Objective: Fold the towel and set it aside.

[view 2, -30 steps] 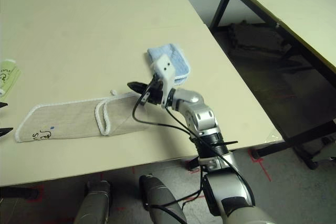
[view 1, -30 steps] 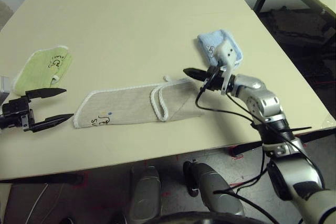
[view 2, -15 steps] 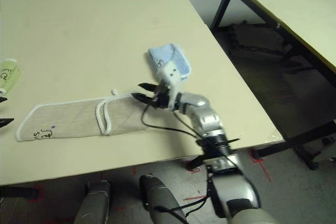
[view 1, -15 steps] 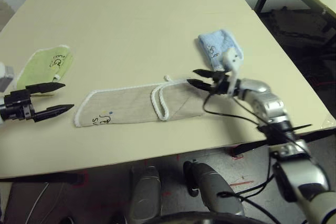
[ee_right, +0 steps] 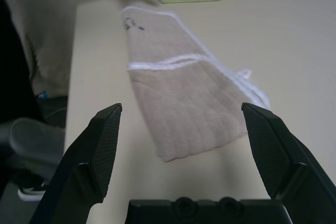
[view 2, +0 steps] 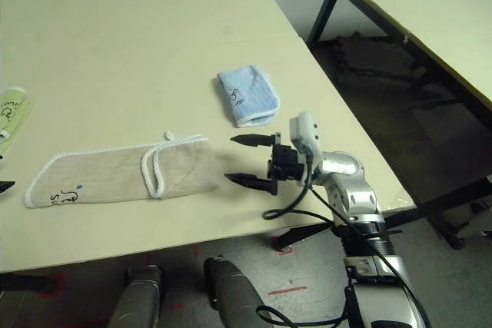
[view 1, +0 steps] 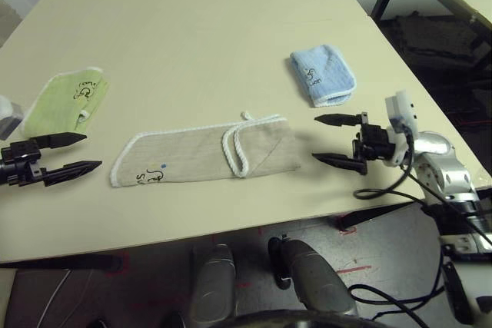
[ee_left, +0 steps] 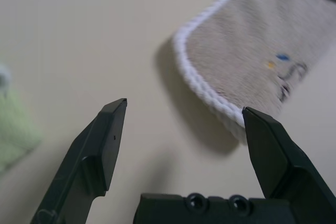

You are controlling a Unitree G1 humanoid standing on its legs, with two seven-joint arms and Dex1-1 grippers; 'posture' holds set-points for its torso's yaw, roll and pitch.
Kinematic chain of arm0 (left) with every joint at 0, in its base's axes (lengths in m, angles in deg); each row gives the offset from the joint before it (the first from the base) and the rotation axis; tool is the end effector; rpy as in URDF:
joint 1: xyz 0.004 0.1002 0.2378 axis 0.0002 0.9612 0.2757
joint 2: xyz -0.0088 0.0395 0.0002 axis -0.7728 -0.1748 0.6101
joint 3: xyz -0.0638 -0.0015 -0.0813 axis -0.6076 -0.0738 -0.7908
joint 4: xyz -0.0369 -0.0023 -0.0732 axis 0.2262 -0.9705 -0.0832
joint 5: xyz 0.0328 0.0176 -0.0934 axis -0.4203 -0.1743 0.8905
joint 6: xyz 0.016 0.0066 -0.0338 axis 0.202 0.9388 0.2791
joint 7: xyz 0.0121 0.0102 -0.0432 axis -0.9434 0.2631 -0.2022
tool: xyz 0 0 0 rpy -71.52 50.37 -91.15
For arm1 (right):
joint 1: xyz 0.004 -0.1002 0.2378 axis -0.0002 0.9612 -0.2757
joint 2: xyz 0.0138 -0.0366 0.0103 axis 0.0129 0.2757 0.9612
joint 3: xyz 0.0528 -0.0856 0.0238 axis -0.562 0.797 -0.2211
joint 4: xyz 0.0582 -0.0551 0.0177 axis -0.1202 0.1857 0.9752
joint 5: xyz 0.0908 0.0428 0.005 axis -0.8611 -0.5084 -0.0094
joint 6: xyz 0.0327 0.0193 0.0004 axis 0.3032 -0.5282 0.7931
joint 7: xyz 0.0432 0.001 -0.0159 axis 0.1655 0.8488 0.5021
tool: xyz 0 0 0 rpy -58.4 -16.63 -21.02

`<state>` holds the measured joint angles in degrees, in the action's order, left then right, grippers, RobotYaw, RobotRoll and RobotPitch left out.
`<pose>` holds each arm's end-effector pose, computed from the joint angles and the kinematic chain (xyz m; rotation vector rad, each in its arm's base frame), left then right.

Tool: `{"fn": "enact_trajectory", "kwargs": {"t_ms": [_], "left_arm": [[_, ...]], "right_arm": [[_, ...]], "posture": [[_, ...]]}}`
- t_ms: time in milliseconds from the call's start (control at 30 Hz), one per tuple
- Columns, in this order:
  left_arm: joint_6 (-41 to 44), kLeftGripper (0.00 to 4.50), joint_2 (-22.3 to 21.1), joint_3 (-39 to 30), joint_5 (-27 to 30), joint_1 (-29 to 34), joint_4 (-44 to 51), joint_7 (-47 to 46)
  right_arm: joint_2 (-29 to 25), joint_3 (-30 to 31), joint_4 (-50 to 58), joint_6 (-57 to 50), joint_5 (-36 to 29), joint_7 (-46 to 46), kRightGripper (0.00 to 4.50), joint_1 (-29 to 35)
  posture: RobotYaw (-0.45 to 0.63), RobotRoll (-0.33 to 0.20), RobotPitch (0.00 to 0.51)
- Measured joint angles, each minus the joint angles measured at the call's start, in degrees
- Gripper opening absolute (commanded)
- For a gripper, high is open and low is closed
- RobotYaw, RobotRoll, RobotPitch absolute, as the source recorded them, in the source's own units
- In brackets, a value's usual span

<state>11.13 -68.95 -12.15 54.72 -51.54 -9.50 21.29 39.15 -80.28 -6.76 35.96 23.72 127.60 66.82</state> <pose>0.1822 0.4322 0.1906 0.1044 0.5332 -0.5648 0.2720 -0.2448 0.1338 -0.2378 -0.1023 1.4703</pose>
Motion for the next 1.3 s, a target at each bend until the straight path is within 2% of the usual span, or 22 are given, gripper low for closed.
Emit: {"fn": "enact_trajectory", "kwargs": {"t_ms": [133,300,367,500,600,767,967,1300], "left_arm": [[31.38,4.50,-0.39,1.55,3.84,-1.47,7.63,-6.99],[54.11,4.50,-0.45,3.63,8.06,-8.02,8.02,-8.19],[58.58,4.50,-0.44,5.74,8.66,-9.72,7.62,-7.78],[62.94,4.50,1.89,7.83,8.58,-13.45,3.34,-8.22],[64.14,3.87,3.52,8.10,8.22,-15.74,0.42,-8.99],[64.05,2.16,6.30,8.58,7.81,-16.73,-1.65,-10.93],[64.48,0.05,8.58,9.60,8.34,-15.22,1.16,-11.04],[62.57,0.05,7.47,9.79,8.29,-14.94,-0.28,-9.51]], "right_arm": [[-0.15,0.13,0.01,2.99,0.03,2.05,4.49,-0.04],[-0.13,0.32,0.05,3.97,0.05,2.37,4.49,-0.52],[-0.13,0.36,0.33,4.04,0.05,2.35,4.49,-0.55],[-0.25,0.46,2.32,4.20,0.05,2.14,4.49,0.42],[-0.38,0.47,3.71,4.20,0.05,1.77,4.50,1.39],[-1.11,0.47,4.63,4.15,0.06,0.86,4.50,1.53],[-1.14,0.54,6.93,3.37,0.04,-0.50,4.50,2.15],[-0.84,0.86,6.97,2.96,0.04,-1.31,4.50,2.17]], "posture": [[-0.06,0.000,0.181],[-0.07,0.000,0.181],[-0.08,0.000,0.181],[-0.09,0.000,0.180],[-0.10,0.000,0.180],[-0.11,0.000,0.180],[-0.11,0.000,0.181],[-0.10,0.000,0.182]]}}
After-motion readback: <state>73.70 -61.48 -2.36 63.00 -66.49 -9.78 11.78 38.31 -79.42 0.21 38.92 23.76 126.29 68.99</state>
